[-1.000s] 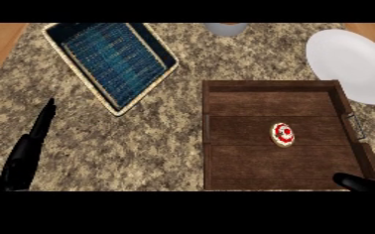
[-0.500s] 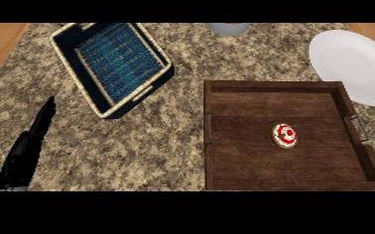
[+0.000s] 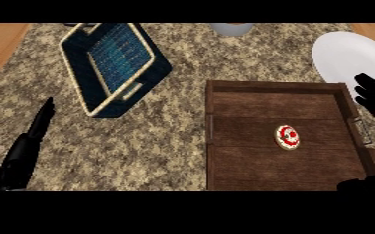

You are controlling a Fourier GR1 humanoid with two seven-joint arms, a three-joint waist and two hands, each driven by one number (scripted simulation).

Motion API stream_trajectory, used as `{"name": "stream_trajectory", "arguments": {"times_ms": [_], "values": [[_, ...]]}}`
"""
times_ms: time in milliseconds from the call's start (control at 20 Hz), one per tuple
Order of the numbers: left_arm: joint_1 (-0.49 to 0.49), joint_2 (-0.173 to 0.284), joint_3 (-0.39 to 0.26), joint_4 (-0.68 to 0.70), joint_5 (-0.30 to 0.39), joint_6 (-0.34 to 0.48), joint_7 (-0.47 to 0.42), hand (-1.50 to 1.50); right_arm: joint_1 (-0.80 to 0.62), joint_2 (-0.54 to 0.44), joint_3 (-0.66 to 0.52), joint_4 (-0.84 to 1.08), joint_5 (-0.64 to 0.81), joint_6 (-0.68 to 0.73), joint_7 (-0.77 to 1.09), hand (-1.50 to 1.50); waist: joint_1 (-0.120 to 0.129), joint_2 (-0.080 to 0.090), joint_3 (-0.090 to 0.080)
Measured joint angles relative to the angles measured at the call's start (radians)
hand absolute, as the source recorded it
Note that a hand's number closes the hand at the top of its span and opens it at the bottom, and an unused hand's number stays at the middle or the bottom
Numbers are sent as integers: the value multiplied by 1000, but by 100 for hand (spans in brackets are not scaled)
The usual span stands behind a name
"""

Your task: Pick the cupcake from the tray and place it in the plate

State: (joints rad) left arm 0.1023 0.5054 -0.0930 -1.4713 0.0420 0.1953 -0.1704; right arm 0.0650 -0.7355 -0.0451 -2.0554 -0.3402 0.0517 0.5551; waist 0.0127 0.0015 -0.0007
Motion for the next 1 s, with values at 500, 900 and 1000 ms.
{"name": "stream_trajectory", "arguments": {"times_ms": [500,900,1000], "values": [[-37,-30,21,7,-32,-18,37,0,-118,-15,110,204,97,222,-2,-150,-4,0,1],[-25,-76,54,23,-81,-46,17,0,-189,75,119,312,182,351,-15,-150,-8,-1,1],[-33,-87,60,26,-92,-55,24,0,-203,102,126,325,199,376,-8,-150,-8,-1,1]]}}
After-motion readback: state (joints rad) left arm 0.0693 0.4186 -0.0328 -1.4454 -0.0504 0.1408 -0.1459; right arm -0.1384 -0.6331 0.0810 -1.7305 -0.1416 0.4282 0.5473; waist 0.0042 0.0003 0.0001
